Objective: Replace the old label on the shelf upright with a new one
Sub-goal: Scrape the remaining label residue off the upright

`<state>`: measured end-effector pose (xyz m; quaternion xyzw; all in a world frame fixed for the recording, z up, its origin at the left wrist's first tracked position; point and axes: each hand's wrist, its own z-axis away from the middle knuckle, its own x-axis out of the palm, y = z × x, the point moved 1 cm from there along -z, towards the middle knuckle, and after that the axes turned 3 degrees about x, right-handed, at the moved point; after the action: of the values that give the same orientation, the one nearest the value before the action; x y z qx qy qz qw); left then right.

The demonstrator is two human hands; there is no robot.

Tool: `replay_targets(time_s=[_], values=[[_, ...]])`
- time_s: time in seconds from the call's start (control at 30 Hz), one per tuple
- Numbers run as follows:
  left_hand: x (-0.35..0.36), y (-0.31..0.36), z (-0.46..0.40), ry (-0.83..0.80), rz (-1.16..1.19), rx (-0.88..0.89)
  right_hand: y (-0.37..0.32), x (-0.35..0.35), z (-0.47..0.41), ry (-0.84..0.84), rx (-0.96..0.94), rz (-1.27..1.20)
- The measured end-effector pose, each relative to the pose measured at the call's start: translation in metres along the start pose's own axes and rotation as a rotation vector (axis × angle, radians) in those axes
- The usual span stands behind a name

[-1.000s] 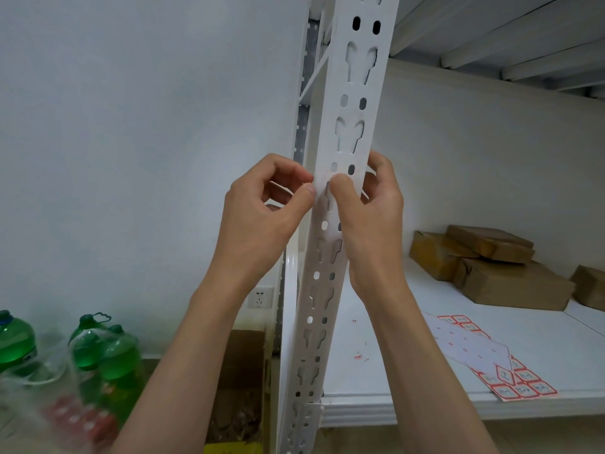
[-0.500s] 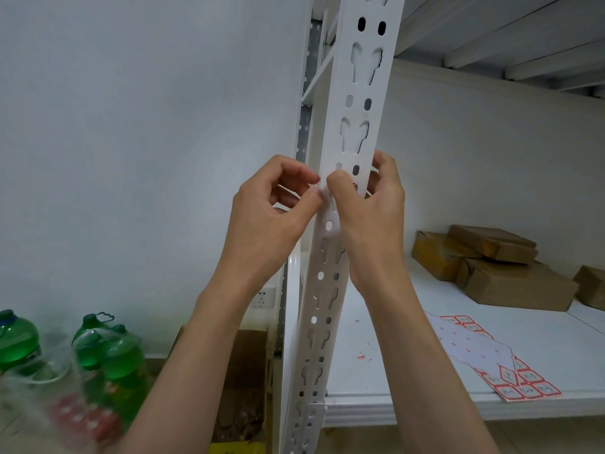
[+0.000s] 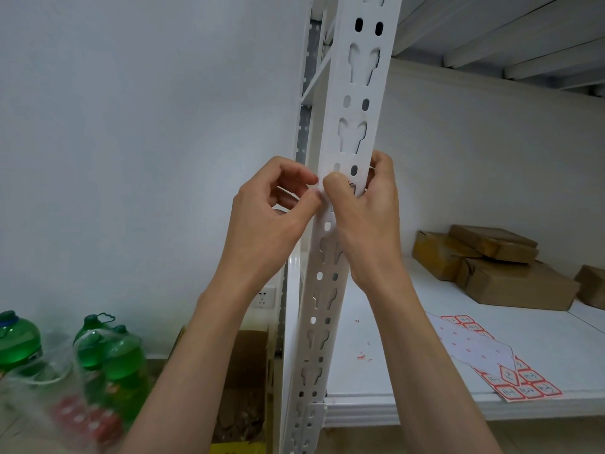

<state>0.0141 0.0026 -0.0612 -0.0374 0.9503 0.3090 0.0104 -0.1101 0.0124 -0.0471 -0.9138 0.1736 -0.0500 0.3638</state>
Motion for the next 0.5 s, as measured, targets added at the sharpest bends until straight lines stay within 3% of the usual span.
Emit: replay_targets(time_s=[0.5], values=[[0.0015, -0.0012, -0.0001, 0.015, -0.052, -0.007, -0.0031, -0.0013, -0.0002, -0.036, 0.028, 0.020]])
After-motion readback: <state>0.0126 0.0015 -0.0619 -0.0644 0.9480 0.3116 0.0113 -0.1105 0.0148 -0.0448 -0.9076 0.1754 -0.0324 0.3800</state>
